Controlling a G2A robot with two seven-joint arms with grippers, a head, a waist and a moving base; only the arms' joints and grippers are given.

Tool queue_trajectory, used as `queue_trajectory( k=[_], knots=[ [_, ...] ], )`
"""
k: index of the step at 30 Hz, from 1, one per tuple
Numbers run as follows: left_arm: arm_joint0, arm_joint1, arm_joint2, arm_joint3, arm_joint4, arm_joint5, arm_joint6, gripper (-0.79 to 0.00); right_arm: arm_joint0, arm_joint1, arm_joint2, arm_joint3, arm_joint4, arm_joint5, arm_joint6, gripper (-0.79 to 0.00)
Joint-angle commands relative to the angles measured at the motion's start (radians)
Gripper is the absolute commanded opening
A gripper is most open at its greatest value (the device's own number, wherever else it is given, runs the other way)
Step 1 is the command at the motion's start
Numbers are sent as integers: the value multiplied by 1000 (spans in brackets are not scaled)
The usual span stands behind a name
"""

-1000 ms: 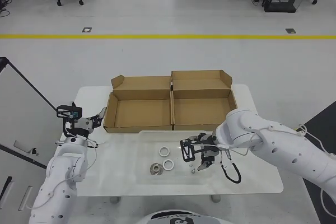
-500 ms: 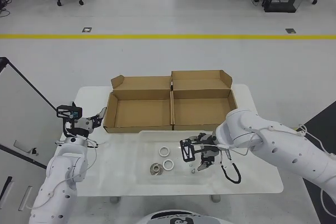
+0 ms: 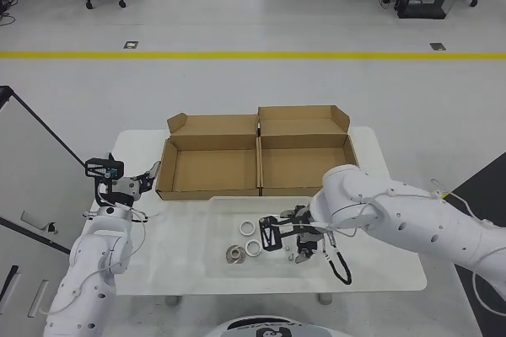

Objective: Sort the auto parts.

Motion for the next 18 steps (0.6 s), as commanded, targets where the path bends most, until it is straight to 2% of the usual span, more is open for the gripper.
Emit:
queue_trajectory(
  k=[1,4,9,11,12,18],
  knots=[
    [0,0,0,0,0,0,0,0,36,-17,-37,12,22,23,23,0],
    [0,0,0,0,0,0,0,0,65,-39,-72,30,34,31,31,0],
    [0,0,0,0,0,0,0,0,53,-70,-72,73,21,-1,-1,0],
    [0,0,0,0,0,0,0,0,45,-79,-72,88,16,-4,-4,-25],
    [0,0,0,0,0,0,0,0,42,-83,-72,95,13,-5,-6,-83],
    [0,0,0,0,0,0,0,0,24,-102,-72,123,-3,4,4,-126]
  ],
)
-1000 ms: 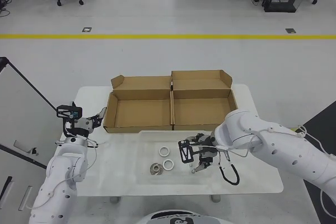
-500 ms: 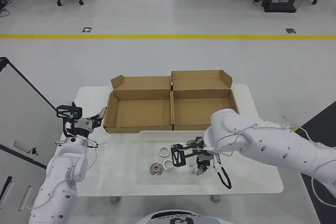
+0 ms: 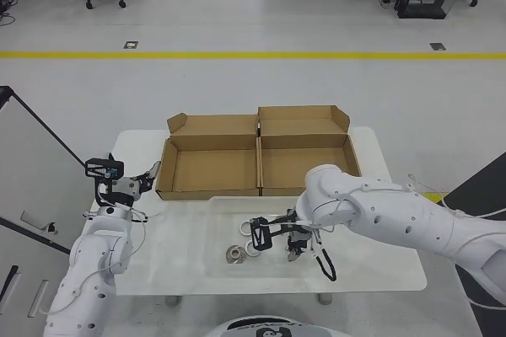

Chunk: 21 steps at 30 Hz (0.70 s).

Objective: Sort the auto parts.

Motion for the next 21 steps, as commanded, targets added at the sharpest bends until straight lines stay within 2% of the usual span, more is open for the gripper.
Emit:
queue_trajectory(
  k=[1,4,9,13,15,21],
  knots=[
    [0,0,0,0,0,0,0,0,-7,-5,0,5,-2,4,4,-132],
    [0,0,0,0,0,0,0,0,-17,-11,0,10,-7,12,12,-172],
    [0,0,0,0,0,0,0,0,-29,-15,0,11,-9,25,25,-336],
    [0,0,0,0,0,0,0,0,-38,-14,0,2,-11,36,36,-354],
    [0,0,0,0,0,0,0,0,-41,-13,0,-3,-12,42,42,-339],
    [0,0,0,0,0,0,0,0,-56,-7,0,-16,-14,61,61,-397]
  ],
)
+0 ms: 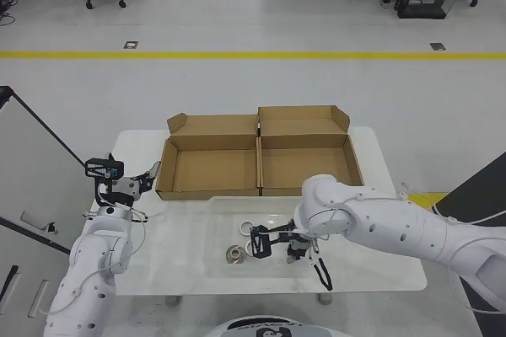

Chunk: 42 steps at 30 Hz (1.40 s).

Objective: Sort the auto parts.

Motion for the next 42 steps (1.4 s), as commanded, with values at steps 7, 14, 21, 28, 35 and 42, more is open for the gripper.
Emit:
queue_trajectory(
  k=[7,14,21,28,35,42],
  knots=[
    [0,0,0,0,0,0,0,0,-18,5,0,8,-2,4,4,-413],
    [0,0,0,0,0,0,0,0,-31,1,0,18,-10,9,9,-409],
    [0,0,0,0,0,0,0,0,-40,-8,0,33,-17,8,8,-406],
    [0,0,0,0,0,0,0,0,-46,-21,0,60,-35,0,1,-413],
    [0,0,0,0,0,0,0,0,-51,-35,0,83,-50,-4,-4,-409],
    [0,0,0,0,0,0,0,0,-59,-47,0,99,-61,-7,-7,-413]
  ],
)
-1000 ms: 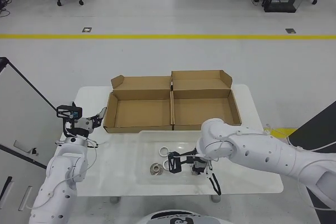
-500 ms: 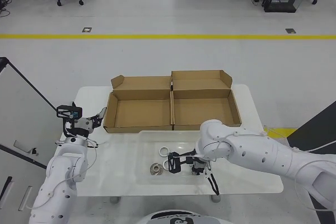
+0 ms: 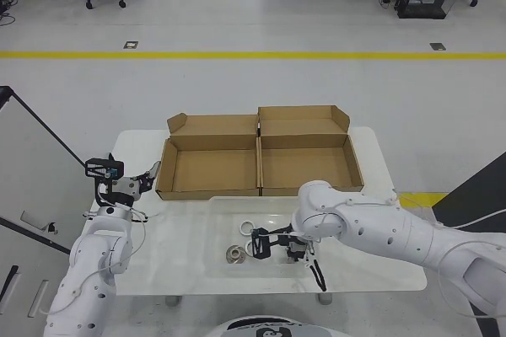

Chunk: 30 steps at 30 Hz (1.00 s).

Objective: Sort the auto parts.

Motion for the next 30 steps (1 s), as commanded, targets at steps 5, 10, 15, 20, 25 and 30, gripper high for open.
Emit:
queue_trajectory(
  k=[5,10,15,20,25,30],
  knots=[
    [0,0,0,0,0,0,0,0,-4,-8,0,12,-8,0,0,-416],
    [0,0,0,0,0,0,0,0,-8,-14,0,22,-11,8,8,-462],
    [0,0,0,0,0,0,0,0,-11,-19,0,32,-13,21,21,-634],
    [0,0,0,0,0,0,0,0,-1,-20,0,33,-8,20,20,-785],
    [0,0,0,0,0,0,0,0,41,-1,0,5,48,15,15,-785],
    [0,0,0,0,0,0,0,0,91,36,0,-48,112,8,8,-785]
  ],
)
